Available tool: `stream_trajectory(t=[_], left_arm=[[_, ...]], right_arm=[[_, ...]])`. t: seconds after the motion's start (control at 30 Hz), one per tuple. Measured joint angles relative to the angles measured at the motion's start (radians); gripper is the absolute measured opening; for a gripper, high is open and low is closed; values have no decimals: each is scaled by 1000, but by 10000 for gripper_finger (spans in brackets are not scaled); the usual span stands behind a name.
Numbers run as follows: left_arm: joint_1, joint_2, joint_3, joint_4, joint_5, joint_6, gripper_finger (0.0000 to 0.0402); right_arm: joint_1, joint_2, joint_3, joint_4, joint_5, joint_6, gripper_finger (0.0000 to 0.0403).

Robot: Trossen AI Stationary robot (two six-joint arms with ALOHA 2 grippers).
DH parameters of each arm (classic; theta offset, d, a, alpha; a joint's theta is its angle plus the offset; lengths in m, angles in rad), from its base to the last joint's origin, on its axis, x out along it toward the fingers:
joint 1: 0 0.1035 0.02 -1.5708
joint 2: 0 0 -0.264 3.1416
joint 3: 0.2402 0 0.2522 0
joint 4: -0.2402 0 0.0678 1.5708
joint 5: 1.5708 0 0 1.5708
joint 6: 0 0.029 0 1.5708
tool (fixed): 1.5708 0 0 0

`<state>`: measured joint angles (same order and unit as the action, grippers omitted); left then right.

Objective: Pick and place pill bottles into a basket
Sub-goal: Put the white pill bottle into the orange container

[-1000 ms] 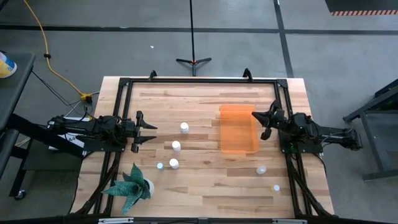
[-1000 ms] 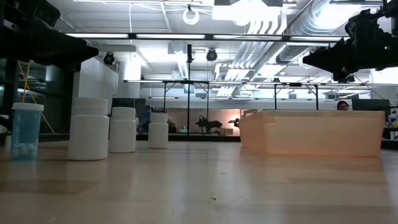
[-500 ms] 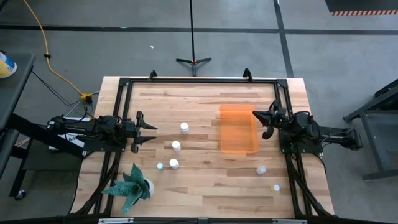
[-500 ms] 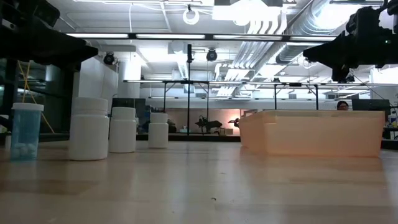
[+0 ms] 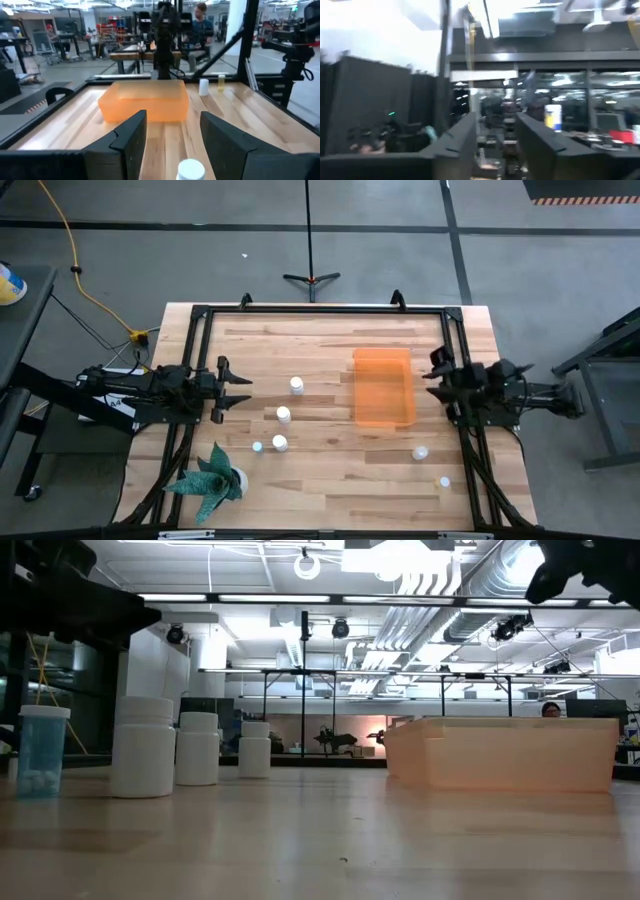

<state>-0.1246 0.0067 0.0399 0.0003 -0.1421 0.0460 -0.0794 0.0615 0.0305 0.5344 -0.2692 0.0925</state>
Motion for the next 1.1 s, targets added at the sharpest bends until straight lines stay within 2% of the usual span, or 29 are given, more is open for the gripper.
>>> stream_trajectory(t=[0.13, 0.23, 0.47, 0.63, 0.93, 1.1], left_arm=[[0, 0, 0, 33, -1, -1, 221], [0, 0, 0, 35, -2, -19, 221], [0, 0, 0, -2, -3, -144, 221], [0, 0, 0, -7, -18, -127, 221], [0, 0, 0, -11, -40, -122, 221], [0, 0, 0, -30, -40, -122, 221]], right_arm=[[66, 95, 65, -41, 48, -19, 206], [128, 199, 133, -113, 100, -21, 222], [266, 399, 347, -390, 240, -39, 224], [368, 508, 480, -511, 399, -34, 224], [568, 748, 712, -817, 626, 125, 224], [642, 860, 809, -952, 660, 263, 224]])
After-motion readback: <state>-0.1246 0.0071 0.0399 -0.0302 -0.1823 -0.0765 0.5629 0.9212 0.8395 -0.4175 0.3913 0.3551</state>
